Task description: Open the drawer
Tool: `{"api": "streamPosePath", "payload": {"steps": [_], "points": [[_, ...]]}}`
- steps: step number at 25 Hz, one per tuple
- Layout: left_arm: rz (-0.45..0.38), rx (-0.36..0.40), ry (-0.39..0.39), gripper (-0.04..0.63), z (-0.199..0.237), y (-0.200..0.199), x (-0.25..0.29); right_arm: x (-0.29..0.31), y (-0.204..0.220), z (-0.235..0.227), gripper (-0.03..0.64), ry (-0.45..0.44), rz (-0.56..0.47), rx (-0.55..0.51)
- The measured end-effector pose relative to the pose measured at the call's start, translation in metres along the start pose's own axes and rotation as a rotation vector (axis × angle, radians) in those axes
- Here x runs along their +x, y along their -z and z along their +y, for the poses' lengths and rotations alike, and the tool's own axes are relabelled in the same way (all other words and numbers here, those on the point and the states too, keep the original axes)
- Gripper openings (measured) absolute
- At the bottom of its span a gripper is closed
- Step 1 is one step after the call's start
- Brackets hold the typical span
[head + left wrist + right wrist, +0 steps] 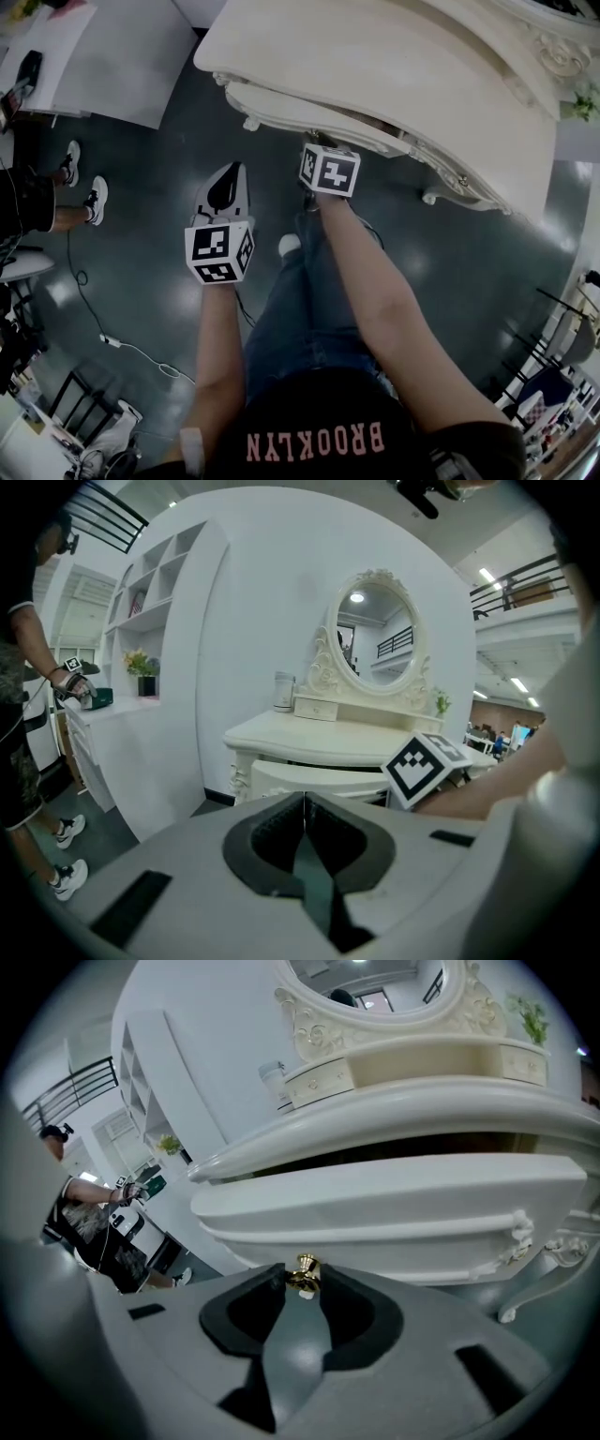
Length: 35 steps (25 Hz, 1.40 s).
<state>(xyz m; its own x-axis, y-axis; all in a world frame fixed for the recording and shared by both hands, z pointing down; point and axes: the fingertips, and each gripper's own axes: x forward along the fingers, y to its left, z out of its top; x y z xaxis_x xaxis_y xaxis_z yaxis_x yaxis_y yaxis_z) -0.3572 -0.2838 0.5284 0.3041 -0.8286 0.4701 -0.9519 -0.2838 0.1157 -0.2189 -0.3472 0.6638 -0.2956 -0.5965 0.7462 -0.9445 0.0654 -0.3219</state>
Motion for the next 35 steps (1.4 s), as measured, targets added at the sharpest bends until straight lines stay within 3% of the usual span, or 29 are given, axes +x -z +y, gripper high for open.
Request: {"api": "streamPosePath", "payload": {"steps": [20, 35], "points": [[-0.018, 0.023, 0.037, 0.005, 0.005, 0.019, -0.048, -0.028, 0.049, 0.024, 0.101, 0.012, 0.012, 0.003], [-0.017, -0.011, 0.040, 0.005, 0.010, 0.037, -0.071, -0.046, 0.081, 0.039, 0.101, 0.006, 0.040, -0.006]]}}
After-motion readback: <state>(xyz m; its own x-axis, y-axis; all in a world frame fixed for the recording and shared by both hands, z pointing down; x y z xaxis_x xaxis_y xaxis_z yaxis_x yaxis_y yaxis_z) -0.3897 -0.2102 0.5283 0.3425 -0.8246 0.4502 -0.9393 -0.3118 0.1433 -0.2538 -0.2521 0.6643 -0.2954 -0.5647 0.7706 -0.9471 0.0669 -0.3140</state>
